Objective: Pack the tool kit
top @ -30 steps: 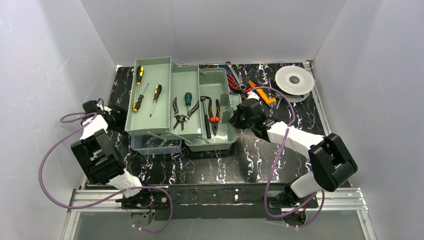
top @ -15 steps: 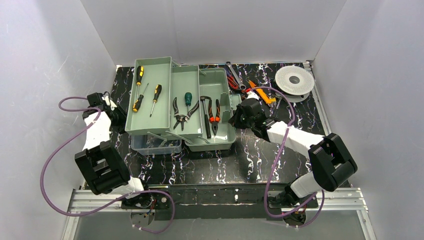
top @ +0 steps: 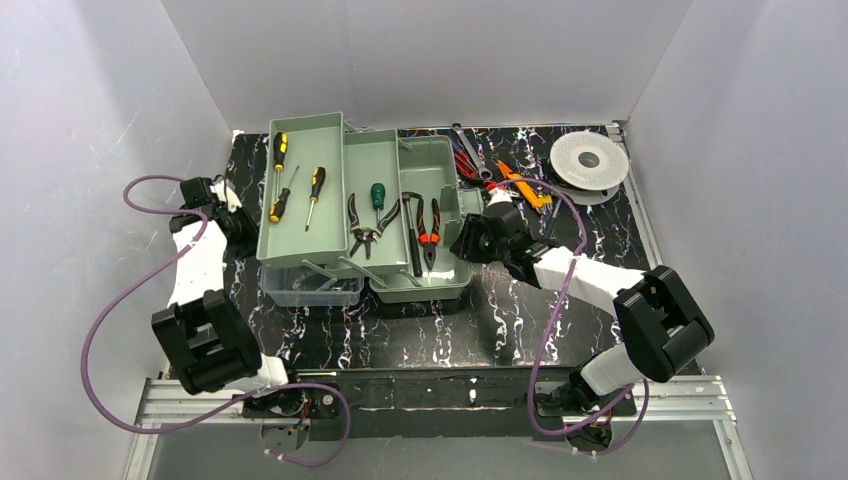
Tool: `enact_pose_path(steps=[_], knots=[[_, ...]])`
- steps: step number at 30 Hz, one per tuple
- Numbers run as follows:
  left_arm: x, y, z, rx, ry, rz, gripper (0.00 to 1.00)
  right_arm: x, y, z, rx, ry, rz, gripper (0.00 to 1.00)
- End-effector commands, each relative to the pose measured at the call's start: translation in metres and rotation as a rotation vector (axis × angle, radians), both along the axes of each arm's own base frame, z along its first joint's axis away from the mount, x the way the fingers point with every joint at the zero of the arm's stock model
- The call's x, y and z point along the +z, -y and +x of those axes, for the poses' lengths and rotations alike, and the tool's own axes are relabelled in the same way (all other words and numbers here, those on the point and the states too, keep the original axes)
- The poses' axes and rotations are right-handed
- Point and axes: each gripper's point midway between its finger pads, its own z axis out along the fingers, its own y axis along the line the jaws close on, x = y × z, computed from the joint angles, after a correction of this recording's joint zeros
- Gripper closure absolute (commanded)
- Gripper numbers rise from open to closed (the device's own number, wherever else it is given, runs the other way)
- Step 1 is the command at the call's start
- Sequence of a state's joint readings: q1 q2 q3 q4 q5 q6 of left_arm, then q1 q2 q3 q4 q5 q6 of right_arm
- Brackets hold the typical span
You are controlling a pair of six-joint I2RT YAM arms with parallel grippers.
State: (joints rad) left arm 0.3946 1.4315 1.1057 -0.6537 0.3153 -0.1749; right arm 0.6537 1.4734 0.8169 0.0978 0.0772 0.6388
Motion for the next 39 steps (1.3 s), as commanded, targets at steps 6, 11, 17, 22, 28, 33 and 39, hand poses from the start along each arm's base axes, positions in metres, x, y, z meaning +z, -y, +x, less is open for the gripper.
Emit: enact_pose_path(steps=[6, 11, 17, 22, 28, 33, 39], knots=[[0.089, 0.003, 0.012, 0.017, 0.31, 0.175, 1.0, 0.011, -0.003, -0.036, 0.137, 0.09, 0.091, 0.37], [0.111, 0.01, 0.016, -0.011, 0.36, 0.27, 1.0, 0.024, 0.017, -0.033, 0.055, 0.184, 0.094, 0.34], [0.166, 0.015, 0.013, -0.018, 0.436, 0.534, 1.0, 0.032, 0.047, -0.026, -0.101, 0.243, 0.064, 0.34], [0.199, 0.04, 0.016, -0.088, 0.488, 0.677, 1.0, 0.034, 0.066, -0.023, -0.197, 0.27, 0.044, 0.36], [0.23, 0.081, 0.026, -0.224, 0.543, 0.874, 1.0, 0.034, 0.072, -0.023, -0.22, 0.296, 0.047, 0.36], [0.237, 0.137, 0.035, -0.33, 0.567, 0.985, 1.0, 0.033, 0.075, -0.022, -0.237, 0.298, 0.037, 0.37], [0.224, 0.221, 0.03, -0.437, 0.618, 0.861, 0.92, 0.031, 0.082, -0.02, -0.269, 0.297, 0.019, 0.34]])
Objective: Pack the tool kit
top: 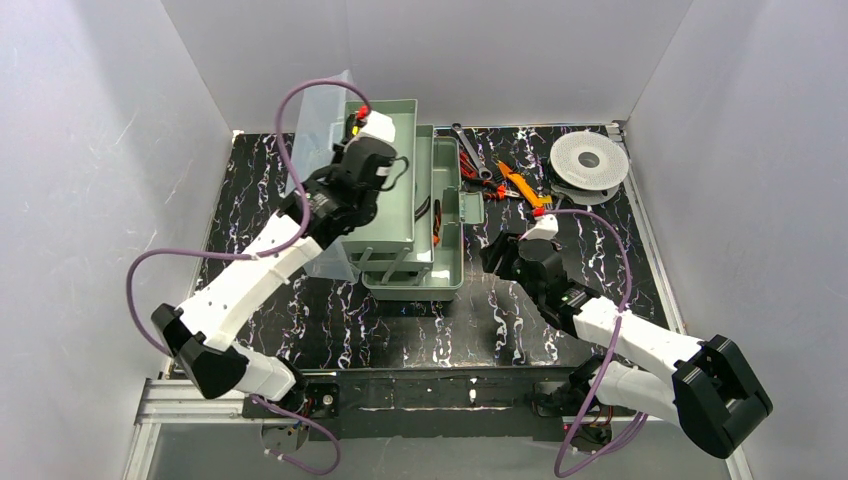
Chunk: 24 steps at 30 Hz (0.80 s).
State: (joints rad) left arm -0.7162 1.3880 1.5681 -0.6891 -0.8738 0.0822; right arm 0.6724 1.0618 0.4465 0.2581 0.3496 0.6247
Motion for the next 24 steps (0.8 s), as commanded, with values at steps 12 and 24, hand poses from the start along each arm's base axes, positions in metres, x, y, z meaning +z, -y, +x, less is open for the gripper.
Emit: enact_pose_path(steps=[12, 24], knots=[[-0.073, 0.221, -0.052, -0.432, -0.398, -0.782, 0.49, 0.005, 0.011, 0.012, -0.095, 0.022, 0.015, 0.21], [0.02, 0.277, -0.107, -0.847, -0.587, -1.223, 0.3, 0.002, 0.022, 0.015, -0.12, 0.006, 0.02, 0.19]])
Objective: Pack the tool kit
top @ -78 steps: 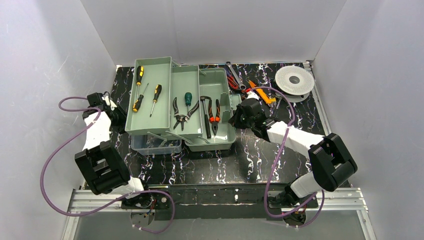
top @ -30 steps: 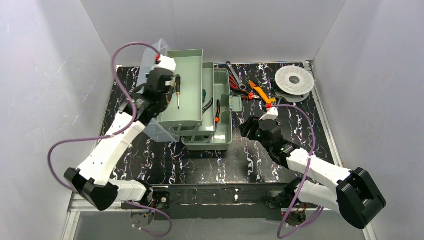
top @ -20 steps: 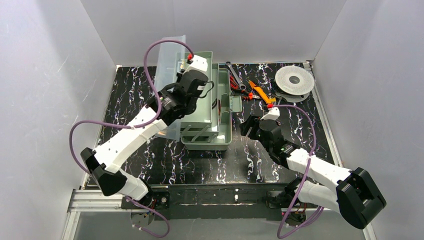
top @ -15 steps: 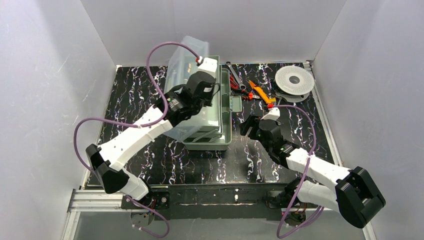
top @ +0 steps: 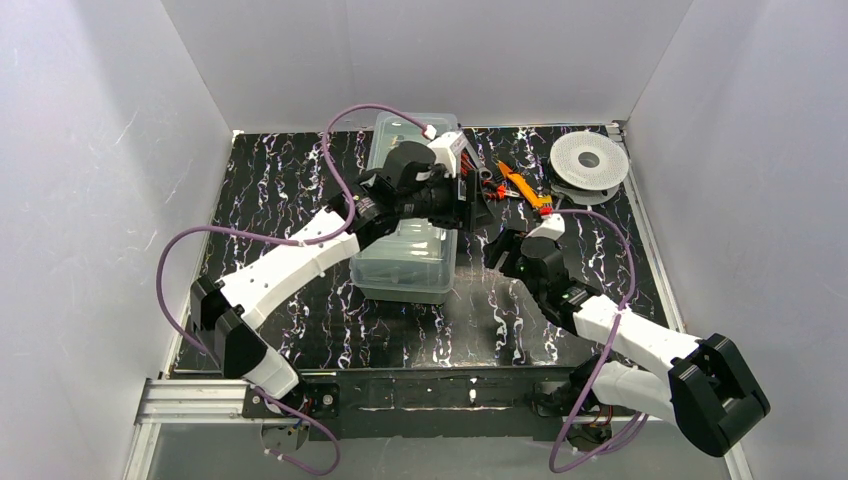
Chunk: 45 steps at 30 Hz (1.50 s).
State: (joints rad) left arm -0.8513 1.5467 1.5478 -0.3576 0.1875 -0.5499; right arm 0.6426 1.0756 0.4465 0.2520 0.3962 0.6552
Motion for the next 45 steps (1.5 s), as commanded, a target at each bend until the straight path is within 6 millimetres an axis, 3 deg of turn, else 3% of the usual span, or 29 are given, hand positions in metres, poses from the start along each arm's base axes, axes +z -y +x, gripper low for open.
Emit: enact_pose_path(steps=[1, 4, 6, 8, 12, 14, 15, 17, 18, 19, 22, 27, 32, 36, 45], knots=[[0.068, 0.008, -0.037, -0.191, -0.053, -0.253, 0.3, 0.008, 0.008, 0.006, -0.038, 0.022, 0.023, 0.19], [0.085, -0.006, -0.038, -0.188, -0.038, -0.287, 0.29, 0.011, 0.011, 0.008, -0.029, 0.025, 0.038, 0.2], [0.086, -0.027, -0.027, -0.133, -0.035, -0.276, 0.29, 0.012, 0.012, 0.011, -0.018, 0.007, 0.054, 0.21], [0.08, -0.059, -0.008, -0.032, -0.05, -0.244, 0.28, 0.012, 0.013, 0.015, -0.001, -0.034, 0.086, 0.22], [0.058, -0.129, 0.028, 0.207, -0.024, -0.126, 0.03, 0.008, 0.015, 0.026, 0.002, -0.145, 0.176, 0.3], [0.046, -0.17, 0.043, 0.392, 0.016, -0.008, 0.02, 0.001, 0.015, 0.032, -0.006, -0.198, 0.213, 0.36], [0.044, -0.187, 0.047, 0.452, 0.041, 0.041, 0.02, -0.002, 0.013, 0.034, -0.004, -0.232, 0.231, 0.41], [0.041, -0.214, 0.052, 0.535, 0.084, 0.118, 0.02, -0.009, 0.003, 0.04, 0.03, -0.294, 0.261, 0.59], [0.04, -0.222, 0.054, 0.552, 0.093, 0.14, 0.02, -0.013, -0.002, 0.043, 0.044, -0.327, 0.273, 0.74], [0.038, -0.227, 0.056, 0.551, 0.095, 0.155, 0.02, -0.017, -0.008, 0.045, 0.065, -0.358, 0.288, 0.95], [0.029, -0.225, 0.064, 0.502, 0.063, 0.148, 0.02, -0.024, -0.035, 0.053, 0.182, -0.427, 0.382, 0.99], [0.006, -0.206, 0.082, 0.409, -0.01, 0.133, 0.02, -0.037, -0.064, 0.071, 0.31, -0.484, 0.607, 0.99], [-0.008, -0.198, 0.108, 0.361, -0.033, 0.122, 0.02, -0.033, -0.087, 0.093, 0.426, -0.457, 0.808, 0.99], [-0.035, -0.181, 0.113, 0.275, -0.104, 0.078, 0.02, -0.002, -0.098, 0.1, 0.55, -0.348, 0.879, 0.99], [-0.077, -0.165, 0.109, 0.205, -0.158, 0.004, 0.02, 0.064, -0.103, 0.085, 0.747, -0.164, 0.925, 0.99]])
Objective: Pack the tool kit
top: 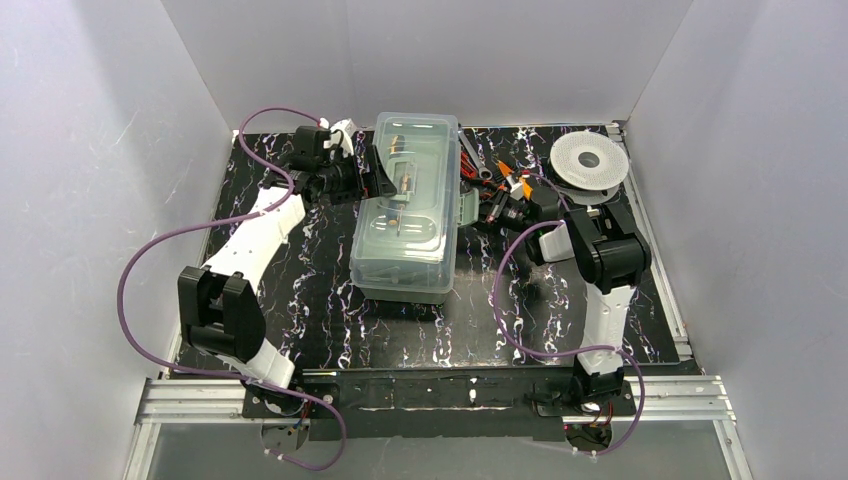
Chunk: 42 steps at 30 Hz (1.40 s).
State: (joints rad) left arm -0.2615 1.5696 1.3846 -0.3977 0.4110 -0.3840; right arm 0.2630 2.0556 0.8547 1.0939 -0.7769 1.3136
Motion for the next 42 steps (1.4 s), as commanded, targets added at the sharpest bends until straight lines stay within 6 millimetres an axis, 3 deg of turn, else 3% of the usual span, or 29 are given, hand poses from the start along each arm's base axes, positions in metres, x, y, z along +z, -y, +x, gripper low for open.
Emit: enact_pose_path(steps=[1, 5, 11, 17, 25, 30, 35, 38, 42], knots=[[0.0, 0.025, -0.014, -0.111, -0.009, -0.111, 0.02, 0.083, -0.011, -0.015, 0.108, 0.26, 0.152, 0.99], [-0.012, 0.022, -0.013, -0.089, -0.047, -0.087, 0.02, 0.101, -0.011, -0.022, 0.123, 0.292, 0.193, 0.99], [-0.016, 0.025, -0.014, -0.107, -0.06, -0.097, 0.02, 0.086, -0.012, -0.019, 0.104, 0.257, 0.041, 0.99], [-0.023, 0.028, -0.015, -0.118, -0.091, -0.1, 0.03, 0.059, -0.021, -0.01, 0.081, 0.205, -0.308, 0.99], [-0.046, 0.027, -0.02, -0.102, -0.21, -0.068, 0.04, 0.048, -0.051, -0.004, 0.117, 0.219, -0.787, 0.99], [-0.056, 0.025, -0.024, -0.099, -0.263, -0.021, 0.04, 0.009, -0.054, -0.002, 0.164, 0.183, -1.191, 0.99], [-0.056, 0.028, -0.026, -0.105, -0.277, -0.031, 0.04, -0.032, -0.064, -0.005, 0.218, 0.119, -1.28, 0.99], [-0.055, 0.029, -0.027, -0.107, -0.281, -0.038, 0.04, -0.039, -0.071, -0.008, 0.215, 0.128, -1.23, 0.99], [-0.053, 0.03, -0.028, -0.113, -0.28, -0.044, 0.04, -0.034, -0.084, -0.012, 0.22, 0.166, -1.134, 0.99]])
